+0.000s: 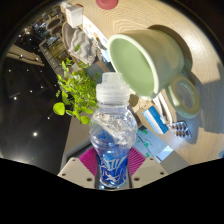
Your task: Pour water
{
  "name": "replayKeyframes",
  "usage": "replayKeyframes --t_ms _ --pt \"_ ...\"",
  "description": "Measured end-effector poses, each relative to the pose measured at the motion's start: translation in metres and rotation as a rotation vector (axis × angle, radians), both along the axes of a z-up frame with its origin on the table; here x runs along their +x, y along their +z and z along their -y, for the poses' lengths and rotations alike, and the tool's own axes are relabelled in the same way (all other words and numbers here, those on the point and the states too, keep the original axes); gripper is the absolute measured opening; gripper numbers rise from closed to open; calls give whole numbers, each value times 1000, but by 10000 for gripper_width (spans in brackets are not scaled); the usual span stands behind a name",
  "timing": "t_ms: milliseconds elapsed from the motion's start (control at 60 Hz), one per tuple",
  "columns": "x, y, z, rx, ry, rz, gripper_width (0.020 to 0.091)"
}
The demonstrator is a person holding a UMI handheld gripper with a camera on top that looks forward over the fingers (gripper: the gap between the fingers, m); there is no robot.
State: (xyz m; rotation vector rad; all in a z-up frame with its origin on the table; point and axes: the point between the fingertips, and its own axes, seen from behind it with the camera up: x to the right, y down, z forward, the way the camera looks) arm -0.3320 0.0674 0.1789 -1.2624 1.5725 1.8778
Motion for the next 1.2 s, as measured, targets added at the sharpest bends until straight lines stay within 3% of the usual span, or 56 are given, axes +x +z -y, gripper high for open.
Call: replayKeyframes --t_ms 233,367,517,633,867,883,1133,1200 --pt "26 33 12 169 84 654 358" --pt "83 79 8 305 27 1096 359" --pt "159 97 0 363 -47 1500 359" --pt "223 67 -8 353 -43 1782 359" --pt "306 -30 -9 251 121 2085 358" --pt "317 -50 -15 249 128 2090 358" --pt "336 -109 1 214 231 2097 363" --pt "334 -106 1 244 205 2107 360"
